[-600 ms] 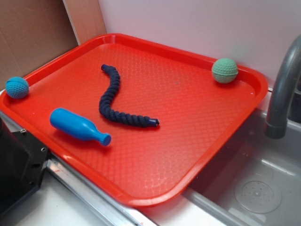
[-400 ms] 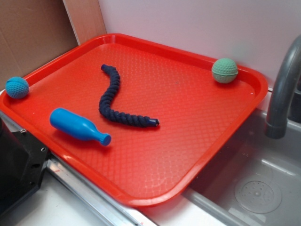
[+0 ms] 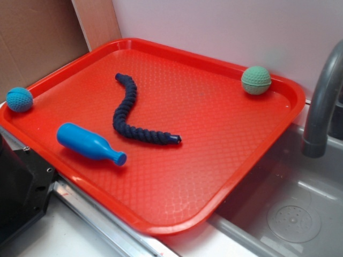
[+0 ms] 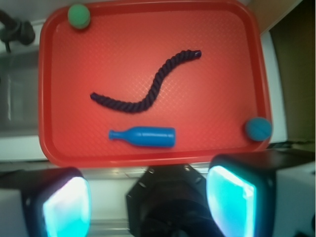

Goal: Grab the blue rope.

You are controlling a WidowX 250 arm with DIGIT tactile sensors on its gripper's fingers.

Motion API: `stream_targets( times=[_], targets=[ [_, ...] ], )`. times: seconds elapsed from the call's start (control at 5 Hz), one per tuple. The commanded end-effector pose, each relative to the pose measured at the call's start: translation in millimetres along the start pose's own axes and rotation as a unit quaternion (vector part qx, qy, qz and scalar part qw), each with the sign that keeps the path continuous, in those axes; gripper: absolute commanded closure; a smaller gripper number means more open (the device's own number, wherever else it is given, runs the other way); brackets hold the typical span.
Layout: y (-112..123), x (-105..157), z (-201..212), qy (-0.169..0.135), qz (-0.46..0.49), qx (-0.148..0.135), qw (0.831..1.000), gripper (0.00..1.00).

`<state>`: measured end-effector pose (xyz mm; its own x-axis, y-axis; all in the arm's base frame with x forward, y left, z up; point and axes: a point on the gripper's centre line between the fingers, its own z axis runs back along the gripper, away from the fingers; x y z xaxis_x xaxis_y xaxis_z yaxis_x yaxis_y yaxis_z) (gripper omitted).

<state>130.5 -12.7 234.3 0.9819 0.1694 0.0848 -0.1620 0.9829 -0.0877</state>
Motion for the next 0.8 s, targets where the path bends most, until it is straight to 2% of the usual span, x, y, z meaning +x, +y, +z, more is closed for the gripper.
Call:
stream_targets(
  times=[0.0, 0.2, 0.4, 0.6],
  targets=[
    [16.6, 50.4, -48.5, -0.047, 0.218, 0.025, 0.975, 0.00],
    [24.4, 67.3, -72.2, -0.074, 0.285, 0.042, 0.955, 0.00],
    [36.4, 91.2, -104.9, -0.090, 0.295, 0.039, 0.951, 0.00],
    [41.3, 105.5, -131.5, -0.085, 0.296, 0.054, 0.950, 0.00]
  ],
)
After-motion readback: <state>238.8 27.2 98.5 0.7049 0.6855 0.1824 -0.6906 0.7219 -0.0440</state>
